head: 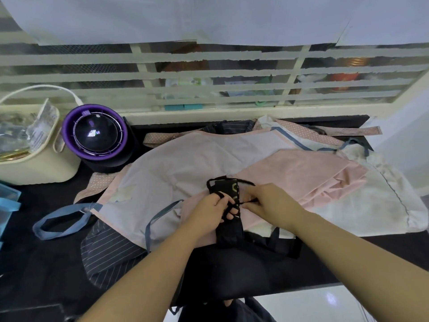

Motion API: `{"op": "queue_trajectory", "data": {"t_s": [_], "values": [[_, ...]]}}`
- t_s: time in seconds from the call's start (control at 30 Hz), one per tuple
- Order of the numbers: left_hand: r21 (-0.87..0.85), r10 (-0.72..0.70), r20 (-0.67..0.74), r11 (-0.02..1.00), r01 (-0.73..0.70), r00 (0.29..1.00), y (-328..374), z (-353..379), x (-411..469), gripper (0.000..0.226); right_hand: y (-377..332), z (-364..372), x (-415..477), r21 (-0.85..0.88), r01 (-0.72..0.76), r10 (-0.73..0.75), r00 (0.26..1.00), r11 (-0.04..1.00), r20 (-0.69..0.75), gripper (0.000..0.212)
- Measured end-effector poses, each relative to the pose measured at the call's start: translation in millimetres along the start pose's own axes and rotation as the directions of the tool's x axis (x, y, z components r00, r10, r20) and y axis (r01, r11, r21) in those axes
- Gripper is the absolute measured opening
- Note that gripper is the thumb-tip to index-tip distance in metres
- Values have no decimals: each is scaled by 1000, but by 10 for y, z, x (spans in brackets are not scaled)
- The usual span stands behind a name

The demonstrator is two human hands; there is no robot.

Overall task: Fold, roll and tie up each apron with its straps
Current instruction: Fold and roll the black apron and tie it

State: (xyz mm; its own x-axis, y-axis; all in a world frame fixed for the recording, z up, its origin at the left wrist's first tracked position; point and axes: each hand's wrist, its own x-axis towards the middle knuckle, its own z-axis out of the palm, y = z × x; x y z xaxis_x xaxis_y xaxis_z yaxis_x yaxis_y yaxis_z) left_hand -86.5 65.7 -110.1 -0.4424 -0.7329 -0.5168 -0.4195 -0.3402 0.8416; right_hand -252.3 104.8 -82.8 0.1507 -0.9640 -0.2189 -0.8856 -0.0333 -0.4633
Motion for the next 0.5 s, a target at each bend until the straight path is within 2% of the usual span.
{"op": "queue_trajectory", "data": {"t_s": [0.07,0.2,0.3,0.4,0.47,0.5], "values": [[-19,-40,12,999,40,999,31,-16,10,28,12,48,-91,-1,46,-46,998,999,-45,11],[-24,-88,16,996,89,996,64,-18,17,31,-8,289,-240,-21,137,-137,990,990,-23,16],[-132,-138,32,981,141,990,46,5,21,32,-74,442,-240,-134,170,-183,978,976,-95,23],[-271,-188,57,942,197,980,55,37,0,31,-61,533,-222,-246,257,-281,957,935,-69,18],[-325,-203,79,921,217,976,83,37,-9,30,-33,472,-238,-208,234,-245,969,950,-27,28],[-340,-210,92,912,228,973,97,27,-12,29,-13,399,-244,-163,165,-177,982,973,-61,30]]}}
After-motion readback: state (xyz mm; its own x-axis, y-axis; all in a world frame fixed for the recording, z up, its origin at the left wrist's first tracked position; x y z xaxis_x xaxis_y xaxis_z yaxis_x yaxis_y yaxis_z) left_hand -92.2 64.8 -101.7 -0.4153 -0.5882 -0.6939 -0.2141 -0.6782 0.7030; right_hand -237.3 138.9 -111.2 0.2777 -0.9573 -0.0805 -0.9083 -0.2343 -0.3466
